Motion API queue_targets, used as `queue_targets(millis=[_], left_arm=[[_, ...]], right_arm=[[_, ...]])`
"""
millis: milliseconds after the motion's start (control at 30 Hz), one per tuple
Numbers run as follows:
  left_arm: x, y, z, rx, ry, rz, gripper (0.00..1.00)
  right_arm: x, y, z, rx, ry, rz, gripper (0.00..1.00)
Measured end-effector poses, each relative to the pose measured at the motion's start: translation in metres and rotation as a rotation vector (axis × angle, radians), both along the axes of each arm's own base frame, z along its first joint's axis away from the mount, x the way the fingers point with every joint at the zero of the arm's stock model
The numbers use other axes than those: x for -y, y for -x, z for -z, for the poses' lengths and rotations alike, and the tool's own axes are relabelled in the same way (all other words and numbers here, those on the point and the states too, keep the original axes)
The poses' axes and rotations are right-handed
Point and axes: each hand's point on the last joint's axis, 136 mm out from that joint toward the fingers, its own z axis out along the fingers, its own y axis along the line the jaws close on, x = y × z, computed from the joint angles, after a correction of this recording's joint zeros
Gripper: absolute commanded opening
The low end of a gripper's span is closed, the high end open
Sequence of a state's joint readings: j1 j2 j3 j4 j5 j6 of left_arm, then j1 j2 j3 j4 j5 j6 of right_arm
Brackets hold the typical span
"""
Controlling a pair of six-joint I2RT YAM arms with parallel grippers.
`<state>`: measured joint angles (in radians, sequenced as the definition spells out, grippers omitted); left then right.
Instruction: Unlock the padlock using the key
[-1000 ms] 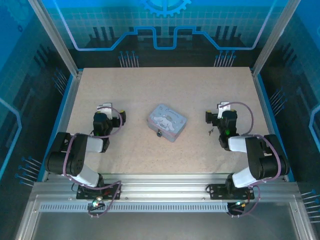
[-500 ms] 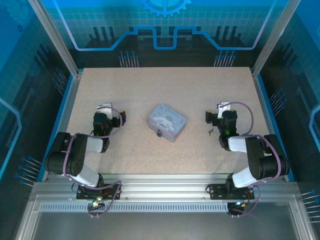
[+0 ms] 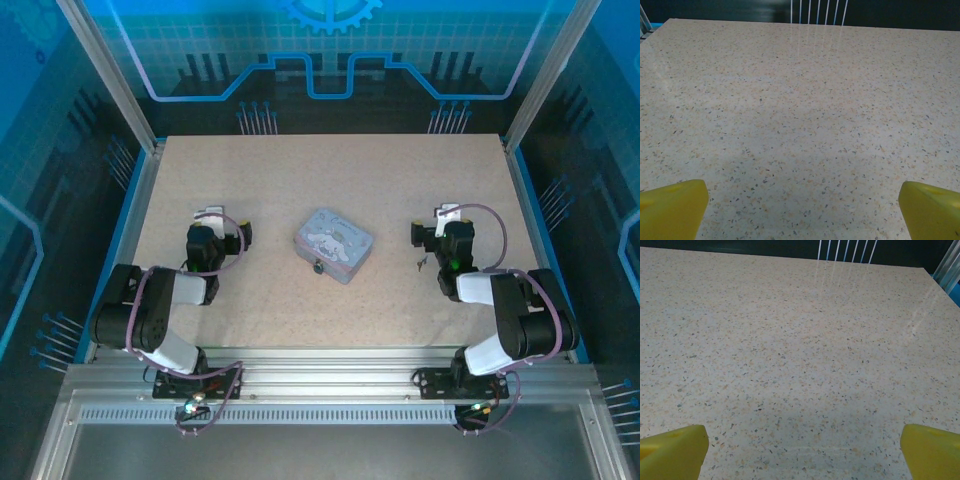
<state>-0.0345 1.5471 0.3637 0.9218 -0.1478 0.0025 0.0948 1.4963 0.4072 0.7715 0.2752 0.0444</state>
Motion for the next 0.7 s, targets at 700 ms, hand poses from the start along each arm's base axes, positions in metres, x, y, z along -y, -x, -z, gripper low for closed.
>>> queue_targets(millis=[700], left_arm=[[-0.004, 0.015, -0.141, 0.120, 0.201, -0.075, 0.99]], right_arm=[[-0.020, 0.027, -0.138, 0.127, -0.193, -0.080, 1.00]])
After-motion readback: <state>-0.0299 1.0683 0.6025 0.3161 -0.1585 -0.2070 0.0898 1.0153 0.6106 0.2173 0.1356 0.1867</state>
